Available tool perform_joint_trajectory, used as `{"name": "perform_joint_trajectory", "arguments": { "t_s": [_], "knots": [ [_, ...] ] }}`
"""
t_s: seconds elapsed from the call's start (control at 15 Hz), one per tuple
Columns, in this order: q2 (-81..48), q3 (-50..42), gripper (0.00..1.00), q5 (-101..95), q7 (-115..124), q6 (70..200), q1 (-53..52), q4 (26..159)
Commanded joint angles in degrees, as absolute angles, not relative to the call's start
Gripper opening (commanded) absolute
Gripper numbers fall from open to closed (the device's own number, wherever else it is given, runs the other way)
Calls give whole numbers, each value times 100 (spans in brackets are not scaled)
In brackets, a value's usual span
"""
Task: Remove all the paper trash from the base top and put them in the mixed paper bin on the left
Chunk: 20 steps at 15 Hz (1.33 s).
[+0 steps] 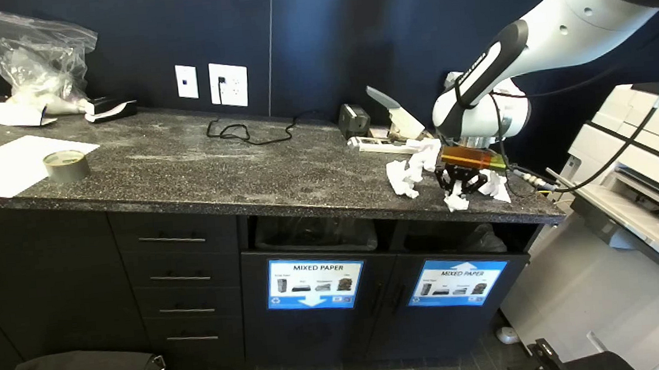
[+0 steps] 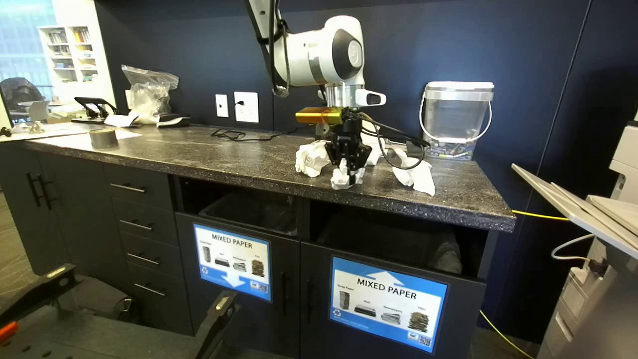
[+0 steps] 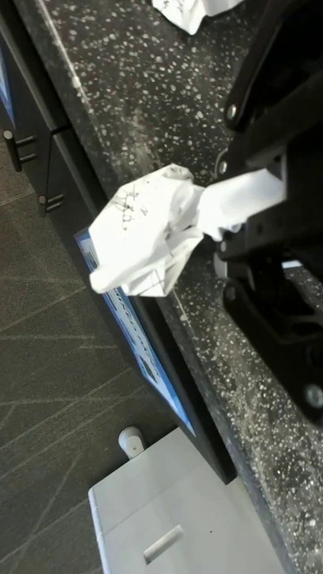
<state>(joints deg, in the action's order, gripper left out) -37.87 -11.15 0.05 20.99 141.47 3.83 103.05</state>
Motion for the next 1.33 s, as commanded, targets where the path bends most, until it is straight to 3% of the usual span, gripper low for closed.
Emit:
{"name": "perform_joint_trajectory", "arguments": {
  "t_s": [0.0,0.53,1.27],
  "knots": [
    [-3287,-829,11,-12,1063,14813,533,11192],
    [-2840,-444,12,-2,-369,15638,798,12446],
    [-3595,113,12,-144,-673,19086,1187,13591]
  ]
}}
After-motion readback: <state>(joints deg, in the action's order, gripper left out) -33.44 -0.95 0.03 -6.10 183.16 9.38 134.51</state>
